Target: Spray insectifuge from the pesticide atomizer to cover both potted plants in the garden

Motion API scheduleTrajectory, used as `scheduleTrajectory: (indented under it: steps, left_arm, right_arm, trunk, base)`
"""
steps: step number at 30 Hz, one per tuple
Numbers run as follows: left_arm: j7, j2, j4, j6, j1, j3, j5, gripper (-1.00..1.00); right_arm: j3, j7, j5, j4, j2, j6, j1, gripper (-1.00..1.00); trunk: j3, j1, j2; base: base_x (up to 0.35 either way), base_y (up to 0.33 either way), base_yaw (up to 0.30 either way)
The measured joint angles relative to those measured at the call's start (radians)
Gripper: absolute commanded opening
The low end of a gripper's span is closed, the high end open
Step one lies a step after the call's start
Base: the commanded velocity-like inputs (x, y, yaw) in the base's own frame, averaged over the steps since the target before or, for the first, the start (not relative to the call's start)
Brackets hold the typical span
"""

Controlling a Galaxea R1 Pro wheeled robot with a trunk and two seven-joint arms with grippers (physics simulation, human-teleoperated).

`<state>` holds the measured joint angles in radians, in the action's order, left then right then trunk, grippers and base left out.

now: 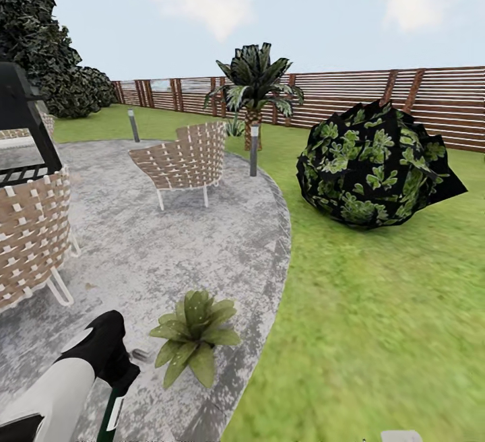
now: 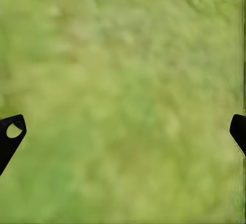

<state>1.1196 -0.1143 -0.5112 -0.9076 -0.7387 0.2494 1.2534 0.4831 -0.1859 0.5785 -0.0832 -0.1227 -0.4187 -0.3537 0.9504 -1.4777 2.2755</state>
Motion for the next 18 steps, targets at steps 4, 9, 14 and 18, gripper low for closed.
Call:
scheduleTrajectory:
  steps: [4, 9, 14, 18]
  left_arm:
    - [0.000, -0.007, -0.008, -0.001, 0.000, 0.002, 0.000, -1.00]
    - [0.002, -0.004, -0.014, -0.005, -0.008, 0.004, -0.004, -1.00]
    - [0.040, 0.025, -0.013, -0.012, -0.048, -0.087, -0.009, -1.00]
    - [0.235, 0.021, -0.015, -0.010, -0.125, -0.192, 0.026, -1.00]
  right_arm:
    - [0.000, 0.000, 0.000, 0.000, 0.001, 0.000, 0.000, 1.00]
    - [0.000, 0.000, 0.000, 0.000, 0.002, 0.000, 0.000, 1.00]
    - [0.000, 0.000, 0.000, 0.000, 0.002, 0.000, 0.000, 1.00]
    - [0.000, 0.000, 0.000, 0.000, 0.002, 0.000, 0.000, 1.00]
  trunk:
    - [0.000, 0.000, 0.000]
    - [0.000, 0.000, 0.000]
    - [0.000, 0.000, 0.000]
    - [0.000, 0.000, 0.000]
  base:
    - [-0.027, -0.272, 0.223]
    - [-0.185, -0.207, 0.274]
    - [-0.045, -0.035, 0.278]
    - [-0.002, -0.002, 0.203]
